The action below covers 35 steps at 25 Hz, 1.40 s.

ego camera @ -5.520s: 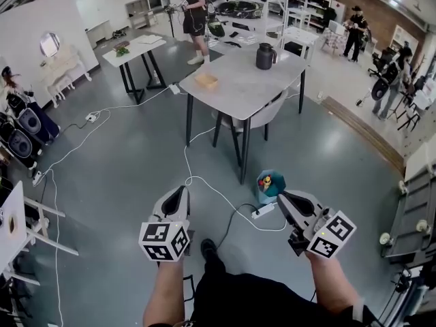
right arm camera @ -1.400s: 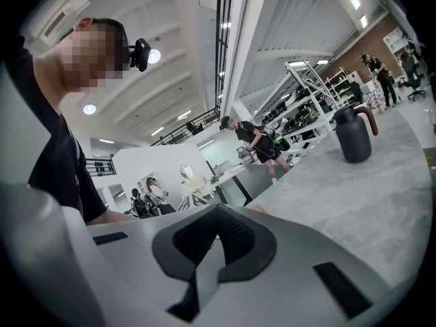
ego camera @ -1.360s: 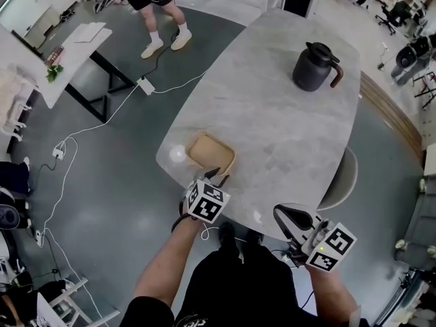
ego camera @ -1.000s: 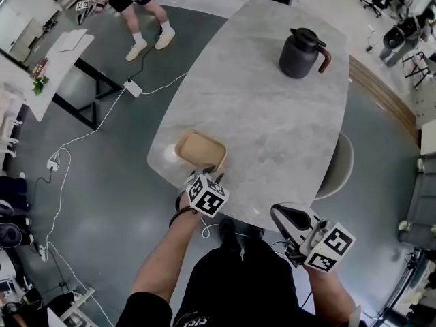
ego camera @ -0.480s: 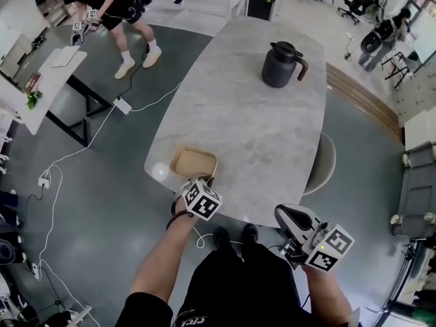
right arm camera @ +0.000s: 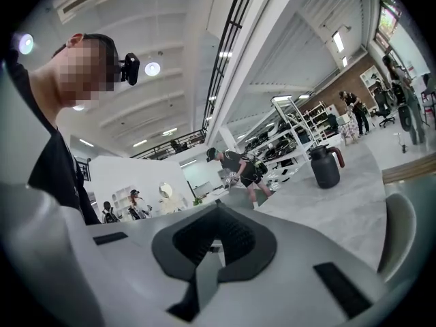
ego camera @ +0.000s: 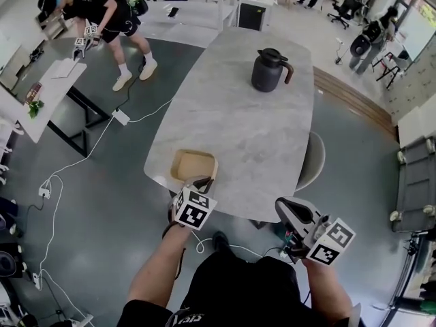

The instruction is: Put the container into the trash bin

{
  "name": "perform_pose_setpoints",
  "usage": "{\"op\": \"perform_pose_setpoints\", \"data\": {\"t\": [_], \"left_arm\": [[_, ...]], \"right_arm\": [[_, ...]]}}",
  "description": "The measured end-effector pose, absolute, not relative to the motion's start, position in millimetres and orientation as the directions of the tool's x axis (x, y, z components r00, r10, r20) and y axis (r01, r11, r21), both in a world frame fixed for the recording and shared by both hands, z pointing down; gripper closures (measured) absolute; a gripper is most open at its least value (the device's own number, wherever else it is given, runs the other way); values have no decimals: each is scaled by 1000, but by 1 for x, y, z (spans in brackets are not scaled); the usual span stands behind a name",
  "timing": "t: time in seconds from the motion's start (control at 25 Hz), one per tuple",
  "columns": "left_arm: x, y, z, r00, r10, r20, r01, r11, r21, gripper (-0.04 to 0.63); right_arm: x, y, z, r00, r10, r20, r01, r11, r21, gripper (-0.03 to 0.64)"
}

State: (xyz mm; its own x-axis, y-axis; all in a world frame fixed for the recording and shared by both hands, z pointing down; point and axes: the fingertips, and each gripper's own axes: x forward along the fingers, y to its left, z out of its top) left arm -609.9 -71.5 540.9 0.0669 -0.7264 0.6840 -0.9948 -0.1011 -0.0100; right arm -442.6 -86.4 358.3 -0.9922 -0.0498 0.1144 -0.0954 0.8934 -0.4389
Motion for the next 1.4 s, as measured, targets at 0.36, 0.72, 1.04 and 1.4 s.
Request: {"op": "perform_pose_setpoints", "data": {"t": [0.36,0.72,1.04,1.4], "left_arm": [[-516,-104,487,141,-791,596,-985,-172,5,563],[-318,-122,441,248,-816,522,-959,-283,14,563],[-146,-118,439,366,-781,506,-920,-385,70,561],[-57,-124,445,465,-702,539,-856,-513,71,561]], "right_arm": [[-349,-100,343,-986,-163,45,-166,892,-421,623],[-136,-109,336,-939,-344,13,-318,851,-418,623],[9,-93,329,-910,-414,-5,-374,828,-417,623],[85,-95,339,-846,-533,-25,-465,759,-455,623]]}}
